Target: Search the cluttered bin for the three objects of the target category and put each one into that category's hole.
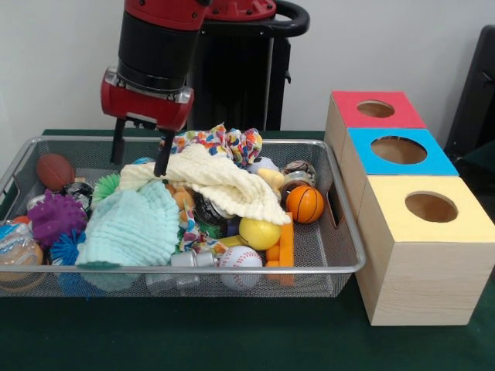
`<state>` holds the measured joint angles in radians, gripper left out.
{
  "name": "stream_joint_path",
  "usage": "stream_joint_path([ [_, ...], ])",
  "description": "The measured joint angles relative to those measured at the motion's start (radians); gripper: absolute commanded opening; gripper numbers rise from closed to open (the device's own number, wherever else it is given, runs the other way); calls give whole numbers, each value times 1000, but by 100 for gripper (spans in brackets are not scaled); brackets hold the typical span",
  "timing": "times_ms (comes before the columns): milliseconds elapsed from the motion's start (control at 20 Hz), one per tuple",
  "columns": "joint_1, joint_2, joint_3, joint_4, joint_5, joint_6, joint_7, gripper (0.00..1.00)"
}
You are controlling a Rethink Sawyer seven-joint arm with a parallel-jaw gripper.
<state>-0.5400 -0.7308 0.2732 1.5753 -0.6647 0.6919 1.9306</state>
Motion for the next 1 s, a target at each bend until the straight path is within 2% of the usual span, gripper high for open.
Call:
stream_joint_path([
  [550,-12,4,28,-13,-70,0,0,100],
  [1000,33,7,28,-58,-168,-2,0,100],
])
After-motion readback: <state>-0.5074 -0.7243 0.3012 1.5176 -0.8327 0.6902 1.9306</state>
